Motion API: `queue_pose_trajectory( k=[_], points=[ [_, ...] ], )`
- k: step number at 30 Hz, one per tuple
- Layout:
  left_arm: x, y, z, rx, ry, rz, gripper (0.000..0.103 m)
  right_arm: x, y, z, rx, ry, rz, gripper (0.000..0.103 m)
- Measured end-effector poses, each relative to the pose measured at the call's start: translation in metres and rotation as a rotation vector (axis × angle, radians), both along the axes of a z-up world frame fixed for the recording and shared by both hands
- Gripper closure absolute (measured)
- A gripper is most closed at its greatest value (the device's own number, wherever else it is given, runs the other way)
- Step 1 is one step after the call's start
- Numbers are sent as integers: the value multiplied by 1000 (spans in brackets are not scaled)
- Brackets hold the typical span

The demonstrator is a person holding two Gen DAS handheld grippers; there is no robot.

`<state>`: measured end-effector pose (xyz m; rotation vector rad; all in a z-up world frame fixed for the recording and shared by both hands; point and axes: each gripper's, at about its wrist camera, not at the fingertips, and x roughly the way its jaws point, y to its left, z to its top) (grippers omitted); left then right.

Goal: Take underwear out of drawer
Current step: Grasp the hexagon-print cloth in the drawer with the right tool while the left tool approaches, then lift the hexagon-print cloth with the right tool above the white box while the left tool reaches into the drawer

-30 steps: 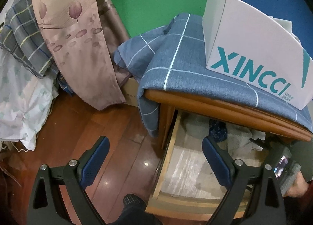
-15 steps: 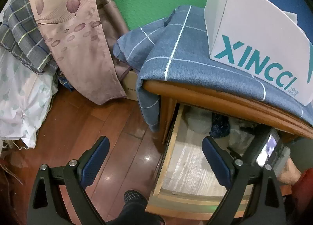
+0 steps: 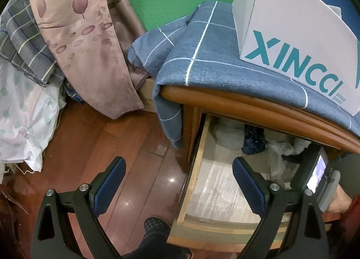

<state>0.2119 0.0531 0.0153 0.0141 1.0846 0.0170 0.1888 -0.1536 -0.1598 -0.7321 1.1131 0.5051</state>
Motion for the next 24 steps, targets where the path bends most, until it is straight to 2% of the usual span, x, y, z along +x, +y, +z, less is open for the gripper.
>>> queue_pose_trajectory(
  k=[4,9,11,13,18,24],
  points=[
    [-1,-2,0,-2,-3,-8,9,-8,-6,3,18,57,-11,38],
    [-2,-7,-2,8,-2,-30,9,-21,-6,0,-18,63,1,39],
    [-2,-8,-3,14,-2,-37,9,-20,-3,-2,-29,72,-1,43],
    [-2,-10,-4,21,5,-43,9,-23,-1,-6,-48,70,-1,56],
    [-2,-15,-7,28,11,-57,9,-25,-17,5,-43,90,-44,73],
    [-1,-17,-9,36,20,-57,9,-35,-23,18,6,127,-101,80]
  ],
)
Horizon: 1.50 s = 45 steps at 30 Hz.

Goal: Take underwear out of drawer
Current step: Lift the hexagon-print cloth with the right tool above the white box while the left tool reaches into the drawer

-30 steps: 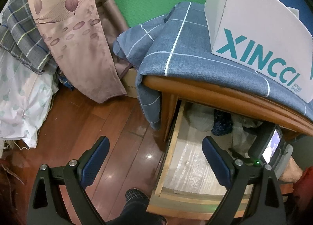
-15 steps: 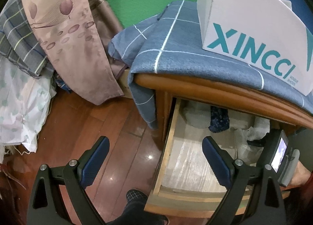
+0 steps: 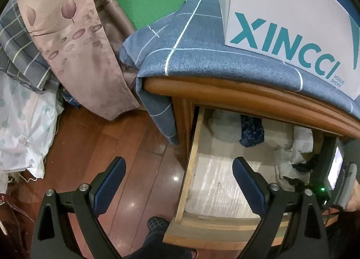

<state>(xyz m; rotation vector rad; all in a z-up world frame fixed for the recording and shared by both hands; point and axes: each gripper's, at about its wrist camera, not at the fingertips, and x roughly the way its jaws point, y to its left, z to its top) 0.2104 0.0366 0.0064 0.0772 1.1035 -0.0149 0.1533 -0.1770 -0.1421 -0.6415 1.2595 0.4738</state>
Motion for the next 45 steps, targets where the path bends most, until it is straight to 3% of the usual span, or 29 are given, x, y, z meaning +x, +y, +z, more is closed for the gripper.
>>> queue_pose_trajectory(
  k=[8,17,27,33,35,38,45],
  points=[
    [-3,-2,3,-9,-9,-18,9,-17,0,19,52,20,-21,81],
    [-3,-5,-2,-23,10,-43,9,-24,0,60,161,-47,-68,81],
    [-5,-20,-25,-86,104,-103,9,-45,-19,130,399,-202,-206,81],
    [-5,-34,-32,-58,97,-123,9,-64,-41,164,560,-298,-300,81],
    [-4,-38,-35,-83,113,-141,9,-72,-48,181,598,-349,-316,81],
    [-3,-45,-42,-99,137,-148,9,-80,-55,205,648,-406,-330,81],
    [-1,-63,-54,-38,136,-174,9,-93,-57,266,653,-539,-314,81]
  ],
)
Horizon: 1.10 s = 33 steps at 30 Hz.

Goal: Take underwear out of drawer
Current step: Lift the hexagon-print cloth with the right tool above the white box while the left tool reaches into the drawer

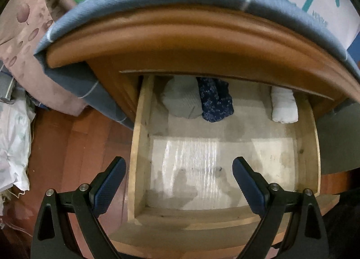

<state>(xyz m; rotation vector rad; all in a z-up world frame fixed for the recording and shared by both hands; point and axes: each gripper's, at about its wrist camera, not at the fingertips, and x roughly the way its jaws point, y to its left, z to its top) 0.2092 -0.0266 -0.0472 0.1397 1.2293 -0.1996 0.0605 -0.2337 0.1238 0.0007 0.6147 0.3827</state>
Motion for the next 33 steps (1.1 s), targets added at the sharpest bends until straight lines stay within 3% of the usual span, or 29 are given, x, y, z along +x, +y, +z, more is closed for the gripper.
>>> queue_pose_trajectory(
  k=[4,13,24,26,31,33],
  points=[
    [1,-5,-4,18,0,-10,9,-3,0,33,1,-73,-23,81],
    [-1,-10,-8,11,7,-24,9,6,6,58,-33,-100,-39,81],
    [-3,-14,1,4,-24,-43,9,41,7,117,-89,-189,-95,81],
    [-3,-13,0,-14,-28,-37,9,42,5,119,-80,-198,-112,81],
    [5,-20,-18,-135,92,10,11,38,-8,107,-8,-202,-157,81],
    [9,-34,-25,-115,113,-24,12,37,-15,99,31,-209,-182,81]
  ],
)
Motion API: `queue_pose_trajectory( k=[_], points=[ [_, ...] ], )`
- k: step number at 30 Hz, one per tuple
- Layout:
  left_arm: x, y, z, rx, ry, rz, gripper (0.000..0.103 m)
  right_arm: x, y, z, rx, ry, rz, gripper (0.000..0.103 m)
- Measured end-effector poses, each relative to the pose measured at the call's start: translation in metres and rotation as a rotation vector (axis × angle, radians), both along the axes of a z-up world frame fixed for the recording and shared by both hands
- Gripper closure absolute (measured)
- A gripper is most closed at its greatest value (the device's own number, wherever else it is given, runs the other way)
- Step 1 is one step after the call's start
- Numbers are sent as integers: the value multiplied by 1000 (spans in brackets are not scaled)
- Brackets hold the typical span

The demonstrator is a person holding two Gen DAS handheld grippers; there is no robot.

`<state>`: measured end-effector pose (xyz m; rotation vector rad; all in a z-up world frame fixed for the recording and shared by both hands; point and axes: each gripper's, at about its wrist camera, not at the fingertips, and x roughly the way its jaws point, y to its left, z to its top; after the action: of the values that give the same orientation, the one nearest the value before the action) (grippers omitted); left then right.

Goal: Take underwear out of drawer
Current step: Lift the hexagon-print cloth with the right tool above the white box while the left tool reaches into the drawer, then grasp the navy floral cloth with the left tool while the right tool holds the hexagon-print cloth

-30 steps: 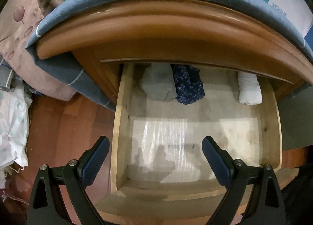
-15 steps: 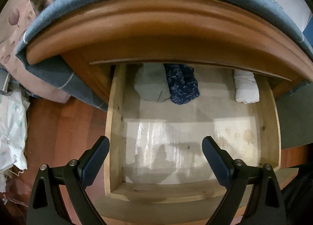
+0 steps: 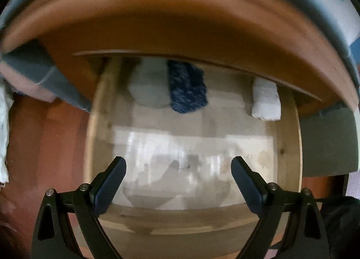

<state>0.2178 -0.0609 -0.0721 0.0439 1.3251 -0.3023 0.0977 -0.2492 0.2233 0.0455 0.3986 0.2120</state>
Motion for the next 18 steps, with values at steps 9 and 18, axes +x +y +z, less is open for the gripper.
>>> queue_pose_trajectory(
  k=[9,18],
  points=[
    [-26,-90,-37,595,-237,-621,23,3,-38,-32,82,-55,-105,81],
    [-23,-116,-70,693,-358,-784,27,13,-52,-61,132,-25,-109,81]
  ],
)
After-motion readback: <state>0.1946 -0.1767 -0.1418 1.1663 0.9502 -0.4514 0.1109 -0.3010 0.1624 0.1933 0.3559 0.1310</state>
